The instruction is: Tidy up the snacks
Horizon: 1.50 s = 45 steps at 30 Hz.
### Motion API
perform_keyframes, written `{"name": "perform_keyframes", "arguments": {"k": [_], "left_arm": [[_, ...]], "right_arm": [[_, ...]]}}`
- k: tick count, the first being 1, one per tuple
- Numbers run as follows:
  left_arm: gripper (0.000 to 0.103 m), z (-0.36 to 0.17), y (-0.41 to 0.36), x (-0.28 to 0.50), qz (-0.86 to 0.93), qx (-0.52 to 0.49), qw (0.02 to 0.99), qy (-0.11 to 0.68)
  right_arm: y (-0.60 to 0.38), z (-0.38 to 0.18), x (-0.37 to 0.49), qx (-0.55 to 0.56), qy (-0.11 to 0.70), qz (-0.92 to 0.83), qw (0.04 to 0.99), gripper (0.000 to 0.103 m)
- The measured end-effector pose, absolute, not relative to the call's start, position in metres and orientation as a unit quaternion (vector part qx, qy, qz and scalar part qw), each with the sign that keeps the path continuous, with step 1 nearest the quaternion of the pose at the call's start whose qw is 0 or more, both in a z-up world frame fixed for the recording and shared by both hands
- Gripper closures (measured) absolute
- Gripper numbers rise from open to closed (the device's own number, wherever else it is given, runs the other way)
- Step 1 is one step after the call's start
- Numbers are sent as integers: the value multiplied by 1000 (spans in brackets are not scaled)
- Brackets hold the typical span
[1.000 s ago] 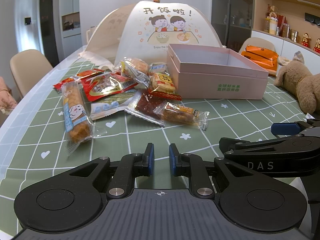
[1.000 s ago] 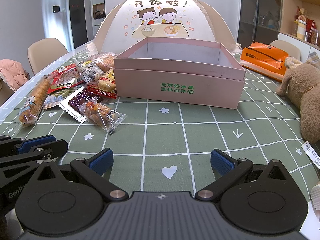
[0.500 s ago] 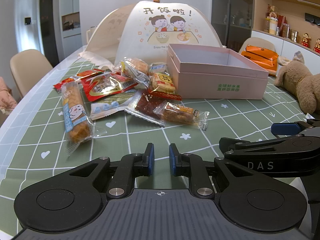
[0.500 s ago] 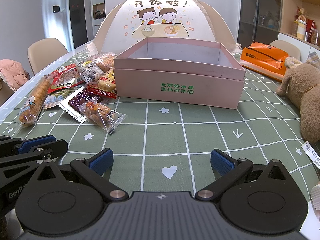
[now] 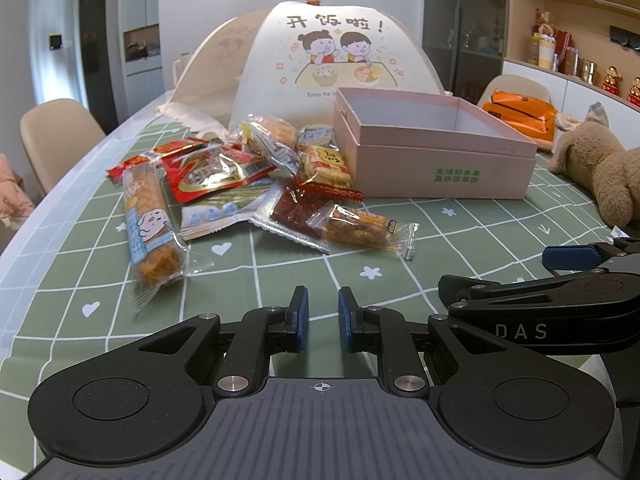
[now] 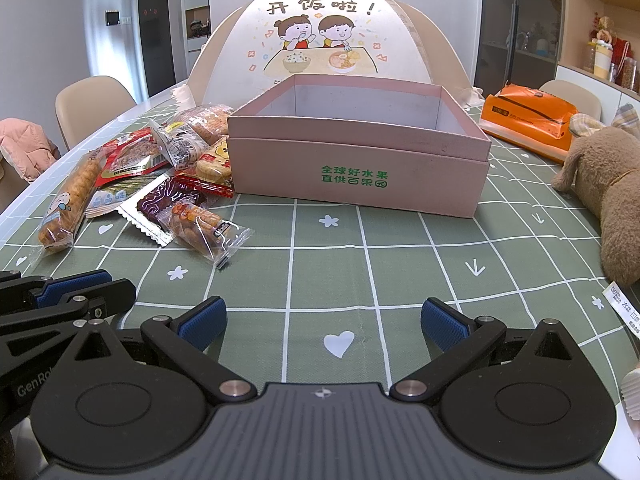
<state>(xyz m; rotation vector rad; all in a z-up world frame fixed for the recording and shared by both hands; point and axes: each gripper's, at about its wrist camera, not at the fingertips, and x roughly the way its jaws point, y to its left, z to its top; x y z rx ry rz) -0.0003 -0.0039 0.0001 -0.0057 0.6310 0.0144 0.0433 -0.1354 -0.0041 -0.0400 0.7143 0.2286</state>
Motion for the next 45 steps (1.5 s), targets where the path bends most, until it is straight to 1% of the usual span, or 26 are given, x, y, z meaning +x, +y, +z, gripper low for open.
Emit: {"name": "perform_keyframes", "arguments": {"k": [26, 28, 31, 33, 36, 38, 41, 45], "left_arm": [[84, 0, -5, 1, 9, 4, 951, 310], [84, 0, -9, 0, 13, 17, 951, 309], [84, 0, -11, 0, 12, 33, 950, 309], [84, 4, -6, 0, -4, 36, 945, 324], [82, 25, 20, 1, -23, -54, 930, 362], [82, 47, 43, 0, -1, -107, 930, 352], [82, 66, 84, 18, 57, -145, 922, 355], [81, 66, 137, 59, 120, -185, 900, 375]], "right_arm": [[-135, -4, 42, -18, 349, 112, 930, 0], [-137, -2, 40, -20, 361, 116, 925, 0], [-141, 4, 46, -36, 406, 135, 903, 0], [-142, 4, 42, -41, 415, 139, 898, 0], [-142, 5, 37, -38, 414, 133, 900, 0], [-142, 4, 27, -32, 409, 119, 904, 0], [-145, 5, 24, -39, 408, 136, 902, 0], [-146, 6, 31, -49, 417, 153, 895, 0]]}}
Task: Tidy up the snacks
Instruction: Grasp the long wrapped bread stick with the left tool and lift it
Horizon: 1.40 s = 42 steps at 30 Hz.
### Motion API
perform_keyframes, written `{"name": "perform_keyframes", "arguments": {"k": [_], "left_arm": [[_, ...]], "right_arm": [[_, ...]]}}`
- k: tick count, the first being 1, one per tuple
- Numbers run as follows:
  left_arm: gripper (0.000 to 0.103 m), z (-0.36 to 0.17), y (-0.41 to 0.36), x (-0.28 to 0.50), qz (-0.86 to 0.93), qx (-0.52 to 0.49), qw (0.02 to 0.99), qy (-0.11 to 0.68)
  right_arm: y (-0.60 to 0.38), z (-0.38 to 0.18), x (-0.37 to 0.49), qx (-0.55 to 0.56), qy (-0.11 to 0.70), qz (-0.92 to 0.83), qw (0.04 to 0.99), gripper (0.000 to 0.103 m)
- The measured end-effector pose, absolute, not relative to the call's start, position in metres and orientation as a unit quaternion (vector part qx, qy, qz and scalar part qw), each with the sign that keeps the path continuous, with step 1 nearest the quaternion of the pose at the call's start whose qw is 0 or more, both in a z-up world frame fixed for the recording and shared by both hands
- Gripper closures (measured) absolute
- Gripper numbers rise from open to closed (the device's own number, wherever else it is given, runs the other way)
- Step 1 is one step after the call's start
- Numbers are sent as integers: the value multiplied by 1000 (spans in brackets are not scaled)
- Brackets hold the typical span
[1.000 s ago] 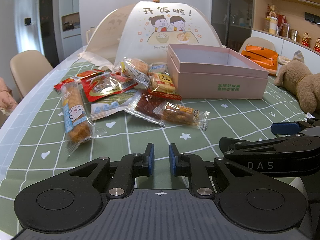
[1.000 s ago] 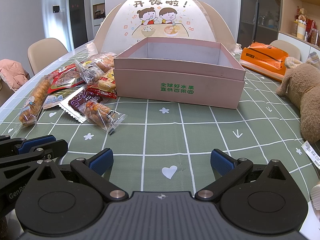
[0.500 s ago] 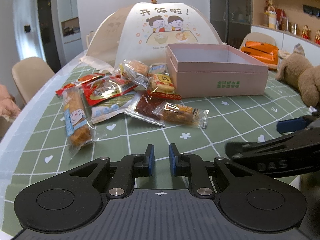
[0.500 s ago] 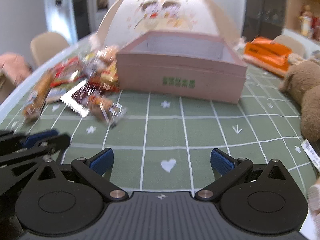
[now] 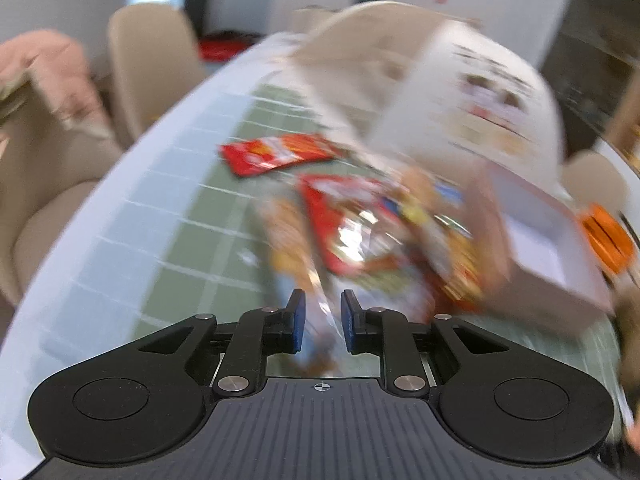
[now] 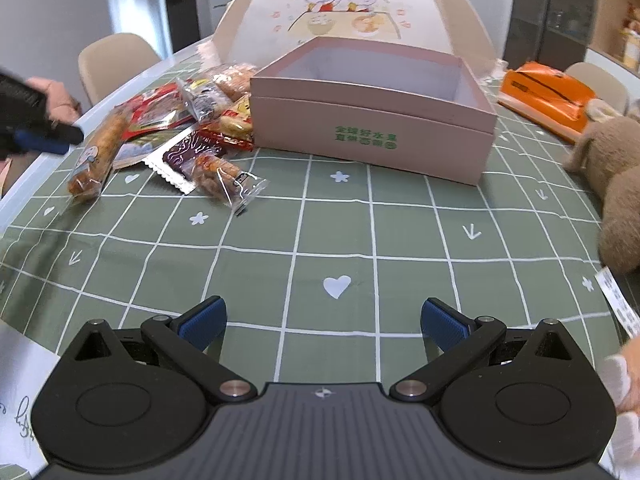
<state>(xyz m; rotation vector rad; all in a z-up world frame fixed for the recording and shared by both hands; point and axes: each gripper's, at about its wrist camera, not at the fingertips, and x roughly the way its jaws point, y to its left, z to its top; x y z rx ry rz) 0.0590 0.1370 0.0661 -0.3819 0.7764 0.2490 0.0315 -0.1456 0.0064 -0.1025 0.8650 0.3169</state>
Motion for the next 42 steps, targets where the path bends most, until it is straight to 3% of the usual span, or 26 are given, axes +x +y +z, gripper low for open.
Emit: {"name": "perform_keyframes", "arguments": {"k": [4, 6, 8, 16, 19, 24, 26, 28, 29, 37, 42], "left_arm": [[81, 53, 160, 96, 121, -176, 890, 403], [64, 45, 158, 109, 130, -152, 888, 415], [60, 39, 157, 118, 133, -136, 887, 420], [59, 30, 147, 120, 94, -81, 895, 428], [64, 33, 149, 108, 73, -99, 889, 441], [65, 36, 133, 58, 18, -110, 879, 463], [65, 38, 126, 37, -7, -122, 872, 474], [65, 37, 121, 23, -21, -134, 864, 485], [65, 35, 118, 16, -27, -138, 860, 490], [68, 31, 101, 24, -25, -111, 869, 481], [70, 48, 70, 10, -80, -99, 870, 476]], "right_arm": [[-143, 9, 38, -50, 436, 149, 886, 0], [-141, 10, 39, -48, 445, 140, 883, 0], [-138, 14, 41, -45, 454, 135, 880, 0], [-104, 49, 67, -68, 417, 218, 880, 3], [-78, 46, 89, -97, 413, 240, 873, 17], [-52, 31, 120, -112, 430, 249, 861, 30], [-47, 25, 126, -115, 436, 255, 855, 41], [-46, 27, 126, -113, 439, 264, 851, 67], [-47, 30, 123, -119, 442, 268, 848, 74], [-101, 48, 83, -68, 466, 267, 841, 86], [-140, 67, 55, -57, 448, 230, 862, 86]]}}
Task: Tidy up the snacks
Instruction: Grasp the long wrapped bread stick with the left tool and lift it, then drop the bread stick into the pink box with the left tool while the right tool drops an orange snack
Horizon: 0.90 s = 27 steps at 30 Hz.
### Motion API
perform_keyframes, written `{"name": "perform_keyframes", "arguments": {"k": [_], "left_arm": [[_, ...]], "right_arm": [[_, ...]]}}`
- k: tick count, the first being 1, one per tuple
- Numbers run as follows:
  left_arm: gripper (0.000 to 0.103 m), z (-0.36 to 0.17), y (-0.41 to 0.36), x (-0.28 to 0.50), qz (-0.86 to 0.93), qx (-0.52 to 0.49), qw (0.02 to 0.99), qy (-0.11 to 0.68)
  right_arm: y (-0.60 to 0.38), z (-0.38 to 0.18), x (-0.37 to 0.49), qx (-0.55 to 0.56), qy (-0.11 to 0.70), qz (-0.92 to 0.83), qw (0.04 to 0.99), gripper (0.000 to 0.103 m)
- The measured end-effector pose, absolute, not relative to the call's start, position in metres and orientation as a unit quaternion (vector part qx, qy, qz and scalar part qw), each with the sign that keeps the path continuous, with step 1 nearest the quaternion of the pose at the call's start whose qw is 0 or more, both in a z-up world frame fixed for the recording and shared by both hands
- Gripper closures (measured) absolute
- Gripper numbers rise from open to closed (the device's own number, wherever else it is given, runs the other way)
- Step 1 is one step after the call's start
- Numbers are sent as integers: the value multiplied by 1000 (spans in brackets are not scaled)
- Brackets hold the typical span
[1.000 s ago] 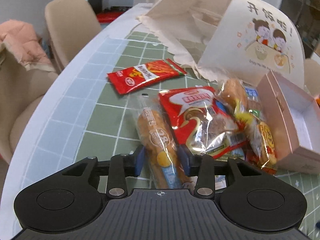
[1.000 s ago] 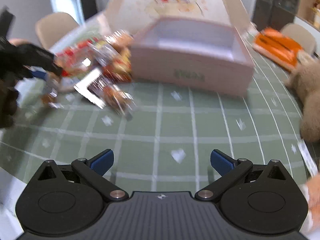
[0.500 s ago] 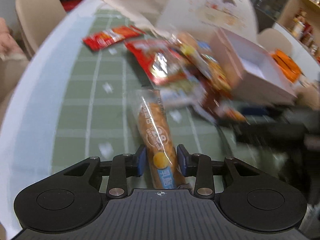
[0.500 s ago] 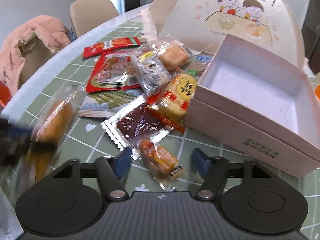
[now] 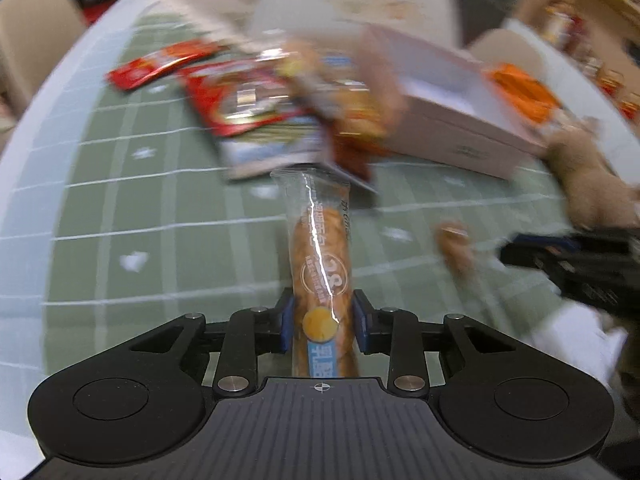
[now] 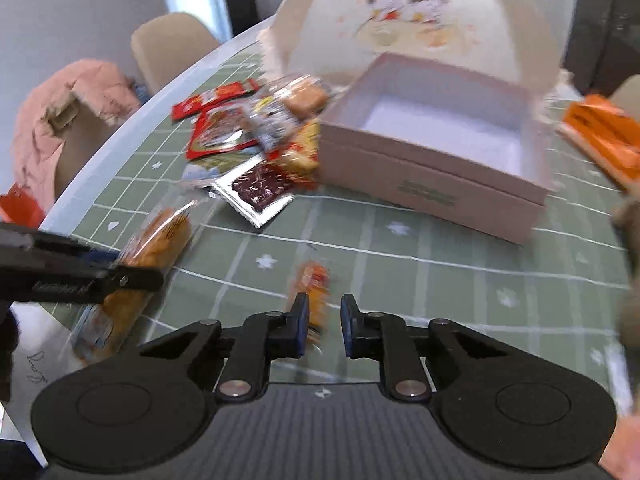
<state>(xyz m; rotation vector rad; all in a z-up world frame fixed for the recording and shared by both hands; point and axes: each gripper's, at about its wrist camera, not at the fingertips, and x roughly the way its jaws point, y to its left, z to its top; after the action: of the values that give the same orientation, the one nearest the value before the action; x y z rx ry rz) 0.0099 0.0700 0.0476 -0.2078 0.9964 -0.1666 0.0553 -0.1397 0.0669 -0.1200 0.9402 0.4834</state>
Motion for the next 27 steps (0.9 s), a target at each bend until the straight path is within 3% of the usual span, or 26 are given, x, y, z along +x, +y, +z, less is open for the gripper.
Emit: {"name": "perform_keyframes", "arguments": {"k": [4, 9, 12, 18, 22, 27], "left_arm": [[70, 93, 39, -7, -140, -98, 887, 430], [70, 187, 23, 3, -183, -88, 930, 307], [70, 214, 31, 24, -181, -101, 932, 296], [70, 187, 44, 39, -158, -113, 915, 355], [70, 152, 57, 32, -140, -123, 896, 404], [70, 133, 80, 27, -118, -141, 884, 430]], "right_arm": [[-176, 83, 45, -37, 438, 191, 878, 86], [-212, 105, 37, 2, 414, 167, 895, 86], [-216, 105, 37, 27, 415, 170, 893, 84], [-173, 73, 46, 20, 437, 192, 878, 80], [-146, 55, 62, 2, 451, 218, 866, 61], [-120, 36, 87, -11, 467, 241, 851, 60]]}}
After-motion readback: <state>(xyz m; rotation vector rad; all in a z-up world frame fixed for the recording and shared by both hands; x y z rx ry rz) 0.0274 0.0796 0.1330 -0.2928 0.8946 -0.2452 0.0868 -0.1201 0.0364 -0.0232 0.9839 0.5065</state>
